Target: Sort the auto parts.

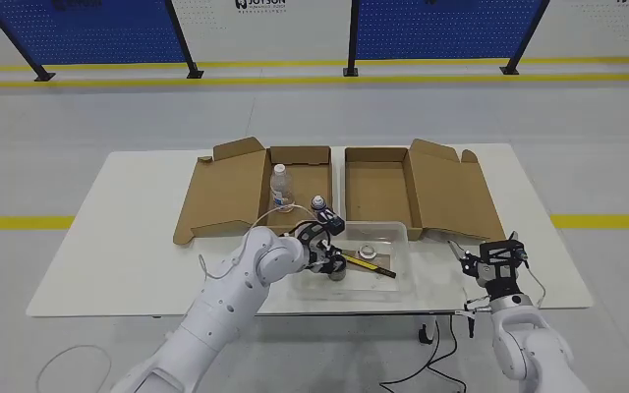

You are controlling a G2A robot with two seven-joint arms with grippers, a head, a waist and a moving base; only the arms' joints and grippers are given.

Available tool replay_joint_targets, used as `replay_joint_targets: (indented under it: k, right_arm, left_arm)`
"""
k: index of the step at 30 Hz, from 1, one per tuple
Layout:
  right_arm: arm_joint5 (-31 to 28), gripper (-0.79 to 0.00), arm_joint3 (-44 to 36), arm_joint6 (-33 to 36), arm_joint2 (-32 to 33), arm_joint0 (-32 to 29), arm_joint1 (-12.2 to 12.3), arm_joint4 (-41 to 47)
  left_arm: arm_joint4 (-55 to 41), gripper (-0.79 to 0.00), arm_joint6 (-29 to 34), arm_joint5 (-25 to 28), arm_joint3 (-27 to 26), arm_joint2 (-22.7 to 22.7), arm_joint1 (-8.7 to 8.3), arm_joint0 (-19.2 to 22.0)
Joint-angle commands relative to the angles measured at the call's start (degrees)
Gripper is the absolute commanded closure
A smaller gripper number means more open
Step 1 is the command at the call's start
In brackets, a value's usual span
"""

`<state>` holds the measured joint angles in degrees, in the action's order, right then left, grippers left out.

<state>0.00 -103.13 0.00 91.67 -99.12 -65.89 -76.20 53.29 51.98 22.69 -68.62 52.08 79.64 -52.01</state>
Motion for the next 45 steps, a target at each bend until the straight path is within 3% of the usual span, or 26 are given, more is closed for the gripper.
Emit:
replay_joint_targets:
  k: [1, 6, 8, 9, 10, 20, 33, 45]
  right_arm:
    - [0.0, -0.785, 0.0, 0.0, 0.0, 0.0, 0.0, 0.0]
    - [0.0, -0.785, 0.0, 0.0, 0.0, 0.0, 0.0, 0.0]
    - [0.0, -0.785, 0.0, 0.0, 0.0, 0.0, 0.0, 0.0]
    - [0.0, -0.785, 0.0, 0.0, 0.0, 0.0, 0.0, 0.0]
    - [0.0, -0.785, 0.0, 0.0, 0.0, 0.0, 0.0, 0.0]
    - [0.0, -0.785, 0.0, 0.0, 0.0, 0.0, 0.0, 0.0]
    - [0.0, -0.785, 0.0, 0.0, 0.0, 0.0, 0.0, 0.0]
    - [0.0, -0.785, 0.0, 0.0, 0.0, 0.0, 0.0, 0.0]
  left_arm:
    - [-0.3, -0.271, 0.0, 0.1, 0.6, -0.4, 0.09, 0.3]
    - [-1.0, -0.243, -0.3, 0.2, 1.9, -0.9, 0.23, 1.0]
    - [-1.0, -0.148, -0.5, 0.2, 2.2, -1.1, 0.26, 1.2]
    - [-1.0, -0.049, -0.6, 0.2, 2.3, -1.3, 0.28, 1.3]
    - [-1.0, 0.0, -0.8, 0.2, 2.4, -1.3, 0.29, 1.3]
    - [-0.7, 0.0, -0.8, 0.6, 0.9, -0.8, -0.32, 0.6]
    - [0.3, 0.0, 0.2, -0.4, -9.2, 2.1, -1.99, -3.4]
    - [-2.4, 0.0, 3.8, 0.6, -9.3, 1.5, -2.23, -2.1]
